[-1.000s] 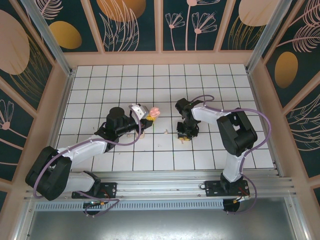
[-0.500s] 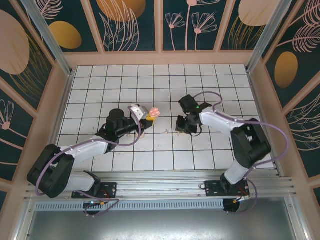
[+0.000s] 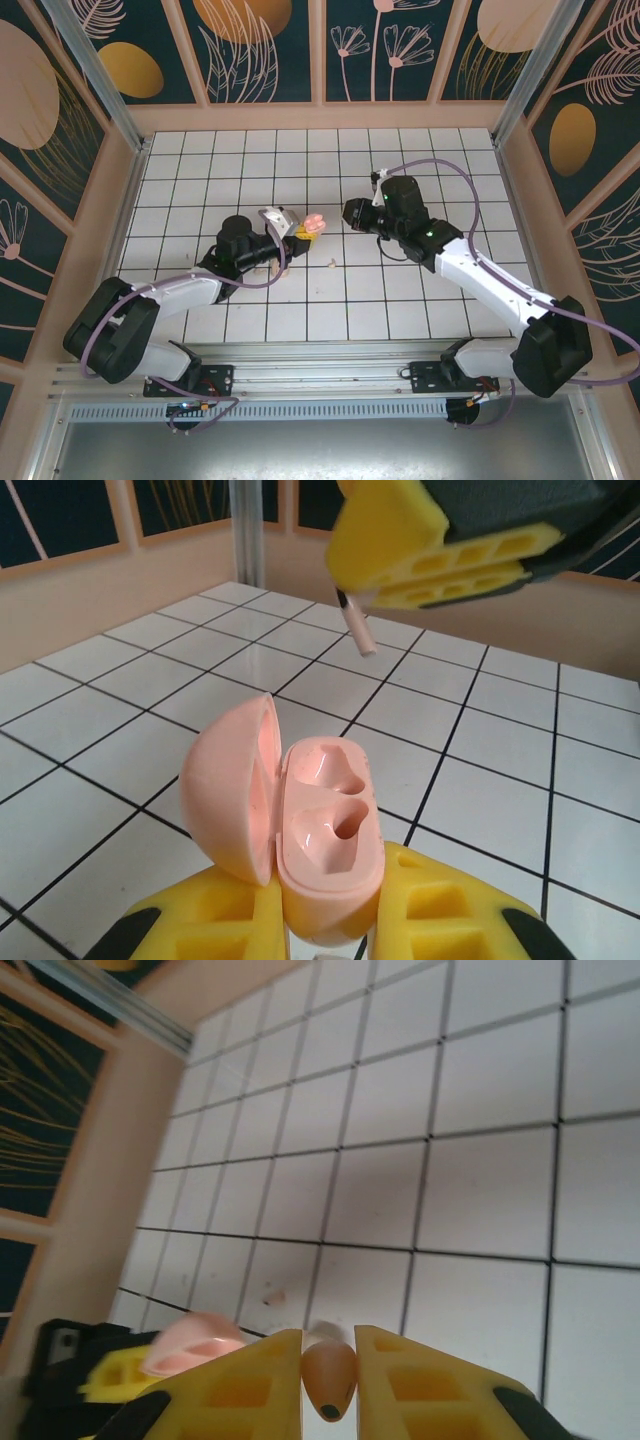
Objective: Insert the wireless bluetooth earbuds into the charging case
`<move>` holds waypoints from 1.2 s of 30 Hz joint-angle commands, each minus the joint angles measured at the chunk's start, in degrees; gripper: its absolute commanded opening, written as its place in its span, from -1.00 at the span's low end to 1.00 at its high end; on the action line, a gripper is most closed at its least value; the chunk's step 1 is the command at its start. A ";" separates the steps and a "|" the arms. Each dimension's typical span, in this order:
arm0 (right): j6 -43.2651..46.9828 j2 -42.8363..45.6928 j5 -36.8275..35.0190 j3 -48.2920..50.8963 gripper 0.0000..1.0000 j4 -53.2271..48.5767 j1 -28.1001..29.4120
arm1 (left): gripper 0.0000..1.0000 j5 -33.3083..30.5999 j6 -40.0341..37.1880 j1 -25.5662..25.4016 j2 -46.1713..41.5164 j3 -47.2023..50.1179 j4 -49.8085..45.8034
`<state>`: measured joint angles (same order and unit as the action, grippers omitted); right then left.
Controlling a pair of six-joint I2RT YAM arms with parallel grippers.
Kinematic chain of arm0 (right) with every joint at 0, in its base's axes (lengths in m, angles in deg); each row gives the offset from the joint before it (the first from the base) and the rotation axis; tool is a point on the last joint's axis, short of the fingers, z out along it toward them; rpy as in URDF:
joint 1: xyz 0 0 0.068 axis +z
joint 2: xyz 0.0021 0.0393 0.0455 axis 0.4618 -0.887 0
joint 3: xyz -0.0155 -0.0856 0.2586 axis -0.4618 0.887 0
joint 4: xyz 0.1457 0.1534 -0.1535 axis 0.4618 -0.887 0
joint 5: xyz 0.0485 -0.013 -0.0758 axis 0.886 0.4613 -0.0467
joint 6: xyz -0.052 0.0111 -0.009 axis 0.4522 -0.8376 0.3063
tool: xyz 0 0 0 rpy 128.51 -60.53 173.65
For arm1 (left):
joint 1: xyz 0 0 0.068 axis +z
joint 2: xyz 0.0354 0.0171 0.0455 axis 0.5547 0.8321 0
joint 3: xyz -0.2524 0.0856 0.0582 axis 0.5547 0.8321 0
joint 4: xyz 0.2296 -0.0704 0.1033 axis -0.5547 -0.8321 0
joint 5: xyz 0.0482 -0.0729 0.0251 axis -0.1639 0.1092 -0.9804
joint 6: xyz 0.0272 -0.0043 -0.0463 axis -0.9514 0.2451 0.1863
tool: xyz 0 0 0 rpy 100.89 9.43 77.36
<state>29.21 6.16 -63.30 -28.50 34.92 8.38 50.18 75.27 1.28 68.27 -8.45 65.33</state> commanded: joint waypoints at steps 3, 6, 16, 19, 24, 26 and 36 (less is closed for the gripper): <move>4.58 1.58 0.09 0.77 -0.64 8.69 2.68 | -0.76 2.83 1.09 -0.40 0.71 -1.88 3.29; 5.26 1.58 1.06 0.93 -0.64 9.75 3.14 | -0.76 2.90 1.19 -0.46 0.48 -1.97 3.19; 5.47 -0.88 3.29 1.33 -0.63 9.56 4.98 | -0.76 2.94 2.28 -0.46 -0.28 -2.22 3.99; 5.89 -1.32 3.20 1.32 -0.64 8.70 5.24 | -0.76 2.81 2.17 -0.44 -0.50 -2.22 4.00; 6.00 -1.80 3.55 1.58 -0.64 8.73 5.34 | -0.76 2.57 2.33 -0.39 -0.89 -2.22 4.16; 6.08 -2.13 3.90 1.60 -0.64 8.56 5.50 | -0.76 2.54 2.31 -0.42 -1.02 -2.34 4.16; 6.49 -2.55 4.17 1.96 -0.64 7.04 6.13 | -0.76 2.01 2.31 -0.46 -1.99 -2.25 4.26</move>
<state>34.54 3.82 -59.83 -27.48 42.42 13.86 51.82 76.99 1.11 67.90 -9.22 66.70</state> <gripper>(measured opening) 0.183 0.179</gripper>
